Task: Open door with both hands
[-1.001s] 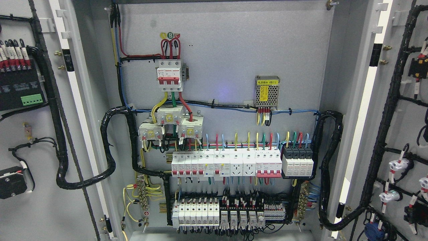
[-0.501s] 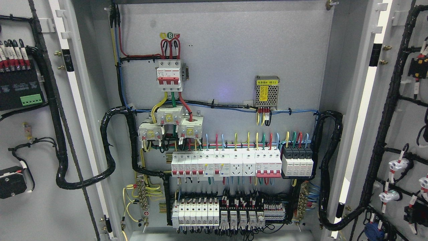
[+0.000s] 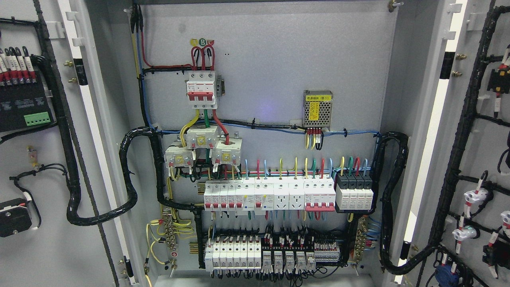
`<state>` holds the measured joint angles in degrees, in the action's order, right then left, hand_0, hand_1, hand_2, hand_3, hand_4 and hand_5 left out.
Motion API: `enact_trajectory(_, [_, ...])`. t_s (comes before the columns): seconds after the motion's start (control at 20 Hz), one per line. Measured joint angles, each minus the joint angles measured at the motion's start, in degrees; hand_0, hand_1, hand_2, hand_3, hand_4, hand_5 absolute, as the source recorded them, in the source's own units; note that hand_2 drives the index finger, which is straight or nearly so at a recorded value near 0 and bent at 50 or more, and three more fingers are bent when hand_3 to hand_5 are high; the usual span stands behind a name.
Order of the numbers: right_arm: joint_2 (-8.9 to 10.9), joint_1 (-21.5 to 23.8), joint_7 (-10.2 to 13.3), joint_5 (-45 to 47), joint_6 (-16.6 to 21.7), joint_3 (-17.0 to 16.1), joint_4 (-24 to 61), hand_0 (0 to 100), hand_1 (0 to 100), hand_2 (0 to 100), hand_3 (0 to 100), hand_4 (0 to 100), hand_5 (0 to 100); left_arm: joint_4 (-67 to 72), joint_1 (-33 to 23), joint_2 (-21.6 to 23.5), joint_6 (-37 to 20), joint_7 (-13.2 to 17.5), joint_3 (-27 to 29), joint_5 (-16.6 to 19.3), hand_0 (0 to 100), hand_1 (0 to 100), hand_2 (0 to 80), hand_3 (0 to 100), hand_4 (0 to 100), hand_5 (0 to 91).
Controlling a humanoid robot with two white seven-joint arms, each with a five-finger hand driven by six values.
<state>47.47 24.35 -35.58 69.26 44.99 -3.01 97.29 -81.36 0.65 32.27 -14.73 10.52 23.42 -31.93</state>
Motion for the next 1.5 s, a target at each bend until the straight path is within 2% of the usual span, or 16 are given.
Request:
enact_trajectory(0.35, [0.27,-0.74,-1.69,0.17,-0.99,-0.43,-0.63,0,0,0,0,0,0,-2.18,-0.45,-0.06,-0.3,0.14,-0.39,-0.06,0,0,0.0,0,4,0.0])
enact_trajectory(1.5, [0.45,-2.54,-1.7,0.27,-1.33,-0.71,-1.78,0,0,0,0,0,0,-12.35,-9.88,-1.57,-6.75,-0.33,-3.62,-0.31,0,0,0.0,0,4,0.0])
